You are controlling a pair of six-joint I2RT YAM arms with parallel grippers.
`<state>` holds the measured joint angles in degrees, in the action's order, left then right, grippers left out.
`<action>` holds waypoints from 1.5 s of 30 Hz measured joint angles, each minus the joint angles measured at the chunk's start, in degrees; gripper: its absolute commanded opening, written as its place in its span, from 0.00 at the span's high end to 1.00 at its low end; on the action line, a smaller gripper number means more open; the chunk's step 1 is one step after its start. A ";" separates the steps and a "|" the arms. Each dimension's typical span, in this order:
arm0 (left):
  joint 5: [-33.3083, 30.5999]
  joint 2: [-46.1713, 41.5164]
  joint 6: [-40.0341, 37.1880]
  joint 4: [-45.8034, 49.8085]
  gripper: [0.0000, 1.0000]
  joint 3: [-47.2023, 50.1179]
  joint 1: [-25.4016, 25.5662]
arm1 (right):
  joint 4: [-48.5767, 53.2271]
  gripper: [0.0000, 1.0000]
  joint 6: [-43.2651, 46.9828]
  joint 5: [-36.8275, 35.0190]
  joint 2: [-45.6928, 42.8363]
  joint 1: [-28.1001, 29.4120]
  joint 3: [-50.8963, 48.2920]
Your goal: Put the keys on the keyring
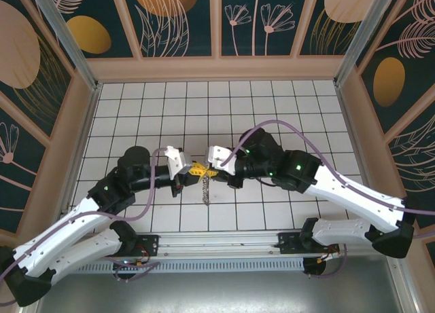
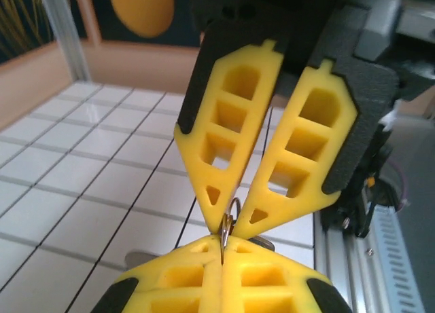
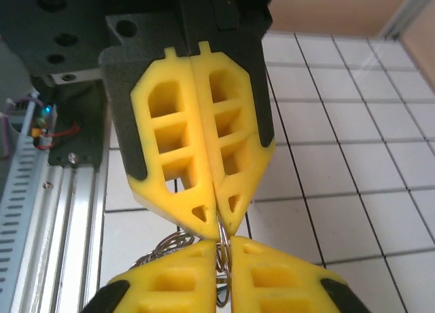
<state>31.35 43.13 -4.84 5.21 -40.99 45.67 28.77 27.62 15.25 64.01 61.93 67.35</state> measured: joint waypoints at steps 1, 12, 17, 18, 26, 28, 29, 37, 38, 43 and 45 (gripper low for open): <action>1.16 -0.68 0.70 -1.81 1.00 0.48 0.00 | -1.25 0.84 -0.33 1.18 -0.96 0.00 -0.68; 5.55 -3.15 6.88 -15.21 1.00 4.94 -0.02 | -7.98 0.97 -2.62 7.34 -5.07 -1.25 -3.76; 6.29 -3.45 8.17 -19.21 1.00 5.66 0.00 | -11.54 1.00 -3.58 10.03 -6.97 -2.36 -5.64; 6.29 -3.41 8.17 -19.58 1.00 5.66 0.00 | -12.04 1.00 -3.78 10.51 -7.15 -2.62 -5.81; 1.22 -0.28 2.84 -8.20 0.78 -0.68 0.09 | -10.23 1.00 -3.32 9.53 -5.49 -4.00 -4.61; -0.52 0.79 0.98 -4.17 0.78 -2.64 0.07 | -8.44 1.00 -2.54 8.52 -4.17 -4.11 -3.39; -1.11 1.31 0.20 -2.58 0.80 -3.41 0.07 | -7.74 1.00 -2.38 8.15 -3.65 -4.09 -2.95; -3.78 3.48 -4.20 5.35 1.00 -5.31 -0.02 | -1.73 1.00 -0.90 3.34 0.50 -3.56 -0.15; -3.76 3.19 -4.17 5.09 1.00 -4.90 -0.02 | -1.62 0.95 -0.92 3.15 0.50 -3.34 -0.15; -1.36 0.35 -2.60 0.07 1.00 -1.33 0.07 | -5.75 0.83 -2.27 3.58 -2.12 -2.62 -3.56; 0.37 -0.33 -1.36 -3.08 1.00 0.20 0.11 | -7.32 0.81 -2.84 4.35 -3.65 -2.58 -5.03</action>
<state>31.73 42.81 -6.20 2.13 -40.80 45.78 21.45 24.77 19.59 60.36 59.35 62.33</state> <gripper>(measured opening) 0.044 0.179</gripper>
